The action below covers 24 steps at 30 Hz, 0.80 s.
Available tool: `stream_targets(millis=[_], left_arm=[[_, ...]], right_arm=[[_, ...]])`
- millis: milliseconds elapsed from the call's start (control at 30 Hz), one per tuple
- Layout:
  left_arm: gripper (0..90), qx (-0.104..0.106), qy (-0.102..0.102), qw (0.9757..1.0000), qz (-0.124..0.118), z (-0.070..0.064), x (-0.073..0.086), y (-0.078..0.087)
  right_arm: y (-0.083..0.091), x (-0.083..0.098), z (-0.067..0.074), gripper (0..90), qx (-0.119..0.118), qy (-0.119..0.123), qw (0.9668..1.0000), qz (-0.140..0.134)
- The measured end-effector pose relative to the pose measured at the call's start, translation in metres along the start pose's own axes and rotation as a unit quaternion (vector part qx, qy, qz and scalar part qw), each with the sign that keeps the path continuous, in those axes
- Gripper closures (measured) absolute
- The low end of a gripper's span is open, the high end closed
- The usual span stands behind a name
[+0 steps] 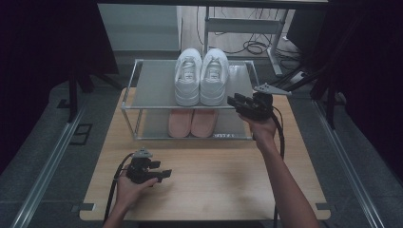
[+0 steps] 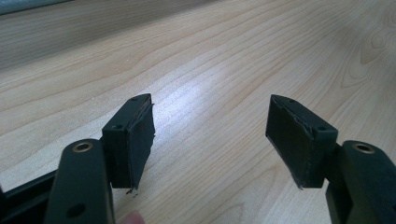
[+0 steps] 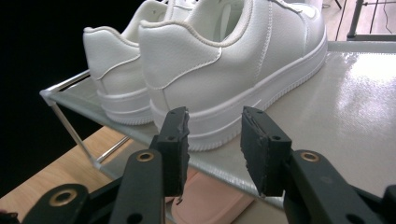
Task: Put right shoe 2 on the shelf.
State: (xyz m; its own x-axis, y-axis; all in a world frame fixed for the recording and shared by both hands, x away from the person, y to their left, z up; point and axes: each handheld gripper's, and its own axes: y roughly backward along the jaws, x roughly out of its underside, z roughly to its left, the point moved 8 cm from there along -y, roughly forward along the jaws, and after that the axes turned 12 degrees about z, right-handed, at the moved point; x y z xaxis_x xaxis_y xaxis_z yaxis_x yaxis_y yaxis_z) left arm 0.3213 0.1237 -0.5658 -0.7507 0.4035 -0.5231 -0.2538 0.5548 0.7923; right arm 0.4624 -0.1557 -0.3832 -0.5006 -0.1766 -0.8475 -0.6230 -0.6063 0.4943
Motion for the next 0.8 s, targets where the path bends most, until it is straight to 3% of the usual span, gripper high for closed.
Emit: stream_targets(millis=[333, 800], left_arm=[[32.8, -0.002, -0.003, 1.0, -0.005, -0.001, 0.001, 0.003], [32.9, -0.007, 0.004, 0.9999, -0.009, 0.005, 0.003, 0.005]], right_arm=[[0.03, 0.023, -0.001, 57.7, 0.004, 0.016, 0.9998, -0.014], [0.058, 0.083, -0.011, 56.8, -0.004, 0.02, 0.9997, -0.012]])
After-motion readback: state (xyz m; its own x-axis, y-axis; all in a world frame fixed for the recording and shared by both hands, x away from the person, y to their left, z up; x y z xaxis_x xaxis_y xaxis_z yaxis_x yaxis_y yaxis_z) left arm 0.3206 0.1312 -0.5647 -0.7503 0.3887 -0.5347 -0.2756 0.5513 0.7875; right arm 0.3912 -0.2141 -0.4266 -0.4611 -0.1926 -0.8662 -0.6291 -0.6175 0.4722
